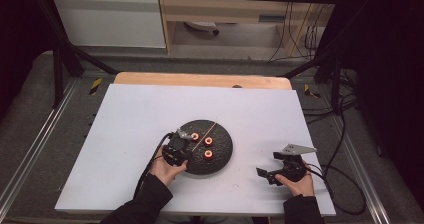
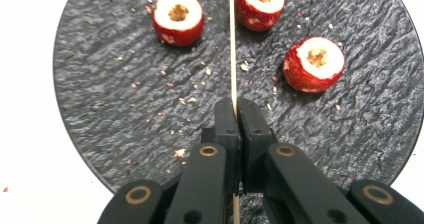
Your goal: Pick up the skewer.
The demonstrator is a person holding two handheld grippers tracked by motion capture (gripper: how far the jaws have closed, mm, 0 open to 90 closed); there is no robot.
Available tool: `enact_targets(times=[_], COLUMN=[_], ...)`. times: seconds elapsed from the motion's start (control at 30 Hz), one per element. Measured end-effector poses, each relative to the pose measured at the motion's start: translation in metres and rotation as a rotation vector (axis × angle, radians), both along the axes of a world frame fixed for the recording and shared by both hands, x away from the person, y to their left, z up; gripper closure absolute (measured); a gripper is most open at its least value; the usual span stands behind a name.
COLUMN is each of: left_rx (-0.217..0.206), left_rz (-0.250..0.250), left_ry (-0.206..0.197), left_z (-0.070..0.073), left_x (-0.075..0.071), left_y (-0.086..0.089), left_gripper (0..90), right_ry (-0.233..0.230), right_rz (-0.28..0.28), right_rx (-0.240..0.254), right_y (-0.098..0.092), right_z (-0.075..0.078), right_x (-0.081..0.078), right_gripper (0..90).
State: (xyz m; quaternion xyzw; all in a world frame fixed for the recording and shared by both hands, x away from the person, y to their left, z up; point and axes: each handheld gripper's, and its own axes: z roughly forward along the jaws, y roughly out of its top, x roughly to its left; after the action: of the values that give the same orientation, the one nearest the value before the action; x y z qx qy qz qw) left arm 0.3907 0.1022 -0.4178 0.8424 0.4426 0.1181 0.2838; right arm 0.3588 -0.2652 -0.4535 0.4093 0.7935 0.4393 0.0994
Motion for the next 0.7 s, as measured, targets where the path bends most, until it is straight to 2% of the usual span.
enact_targets(times=[0.27, 0.33, 0.57, 0.7], left_rx=[-0.025, -0.053, -0.096, -0.116], left_rz=[-0.009, -0.026, -0.069, -0.073], left_ry=[-0.067, -0.084, -0.119, -0.151], left_z=[0.009, 0.011, 0.014, 0.015], left_x=[-0.006, -0.009, -0.015, -0.020], left_y=[0.010, 0.017, 0.034, 0.047], left_gripper=[88.2, 88.2, 88.3, 88.3], right_ry=[0.000, 0.000, 0.003, 0.008], right_rz=[-0.003, -0.003, -0.006, -0.008], right_rx=[0.000, 0.000, -0.001, 0.001], right_y=[0.000, 0.000, 0.000, 0.001], right_z=[0.000, 0.001, 0.001, 0.002], right_x=[0.000, 0.000, -0.001, -0.001], right_gripper=[0.5, 0.5, 0.5, 0.5])
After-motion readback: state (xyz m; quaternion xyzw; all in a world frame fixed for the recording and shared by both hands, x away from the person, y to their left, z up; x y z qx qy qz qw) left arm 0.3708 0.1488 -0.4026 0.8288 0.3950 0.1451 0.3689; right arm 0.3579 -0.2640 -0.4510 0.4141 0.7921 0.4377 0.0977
